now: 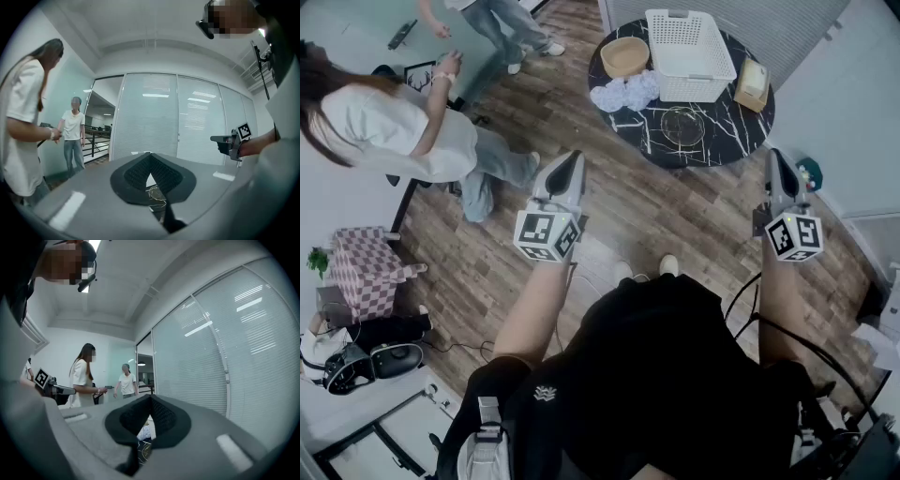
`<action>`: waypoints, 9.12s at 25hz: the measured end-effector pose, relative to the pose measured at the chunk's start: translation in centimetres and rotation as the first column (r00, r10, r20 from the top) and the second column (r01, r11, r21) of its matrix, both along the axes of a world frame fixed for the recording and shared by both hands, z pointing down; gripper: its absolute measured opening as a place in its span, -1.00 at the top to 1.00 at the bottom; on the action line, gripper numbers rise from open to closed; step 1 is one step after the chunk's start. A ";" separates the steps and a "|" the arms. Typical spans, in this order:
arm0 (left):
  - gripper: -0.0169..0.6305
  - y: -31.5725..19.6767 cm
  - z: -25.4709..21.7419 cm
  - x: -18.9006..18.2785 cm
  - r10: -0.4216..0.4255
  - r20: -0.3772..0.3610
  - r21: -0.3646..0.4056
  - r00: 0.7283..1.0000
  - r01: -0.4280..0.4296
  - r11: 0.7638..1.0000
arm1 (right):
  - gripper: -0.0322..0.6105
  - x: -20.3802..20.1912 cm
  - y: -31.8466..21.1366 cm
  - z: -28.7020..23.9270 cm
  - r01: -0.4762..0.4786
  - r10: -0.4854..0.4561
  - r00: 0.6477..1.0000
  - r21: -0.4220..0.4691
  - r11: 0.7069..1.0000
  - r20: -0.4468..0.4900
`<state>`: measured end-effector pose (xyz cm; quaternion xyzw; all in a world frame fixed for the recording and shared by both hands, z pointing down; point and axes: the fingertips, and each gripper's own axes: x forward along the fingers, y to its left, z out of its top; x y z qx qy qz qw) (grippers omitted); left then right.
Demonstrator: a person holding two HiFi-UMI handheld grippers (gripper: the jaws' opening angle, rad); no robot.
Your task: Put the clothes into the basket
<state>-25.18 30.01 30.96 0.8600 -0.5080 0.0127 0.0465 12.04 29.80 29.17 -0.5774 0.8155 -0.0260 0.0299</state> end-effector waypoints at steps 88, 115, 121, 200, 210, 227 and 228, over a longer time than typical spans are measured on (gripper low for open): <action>-0.12 -43.2 32.7 12.1 -0.004 -0.015 -0.437 1.000 -0.003 0.900 | 0.89 4.0 -46.1 16.3 0.128 -0.178 0.954 -0.208 0.970 -0.242; 0.84 -41.7 30.9 11.3 -0.019 0.028 -0.510 0.999 0.031 0.860 | 0.89 5.3 -45.3 13.6 0.117 -0.152 0.965 -0.170 0.979 -0.212; 0.84 -41.0 27.3 10.6 -0.043 0.042 -0.457 0.998 0.057 0.888 | 0.89 4.3 -44.7 11.6 0.147 -0.169 0.967 -0.125 0.981 -0.193; 0.84 -51.5 -9.2 25.2 0.195 -0.019 0.084 0.981 -0.192 0.978 | 0.89 7.3 -41.4 -1.8 0.145 -0.142 0.988 0.053 0.988 -0.051; 0.84 -51.9 -9.7 30.3 0.259 -0.026 0.092 0.965 -0.256 0.962 | 0.89 9.7 -41.6 -2.1 0.117 -0.115 0.992 0.054 0.992 -0.045; 0.84 -51.8 -1.8 29.6 0.240 -0.060 -0.046 0.969 -0.243 0.969 | 0.89 10.7 -42.8 0.8 0.114 -0.115 0.993 -0.009 0.993 -0.040; 0.84 -51.8 -1.4 29.6 0.239 -0.061 -0.051 0.969 -0.242 0.969 | 0.89 10.5 -42.9 1.0 0.118 -0.118 0.992 -0.014 0.993 -0.043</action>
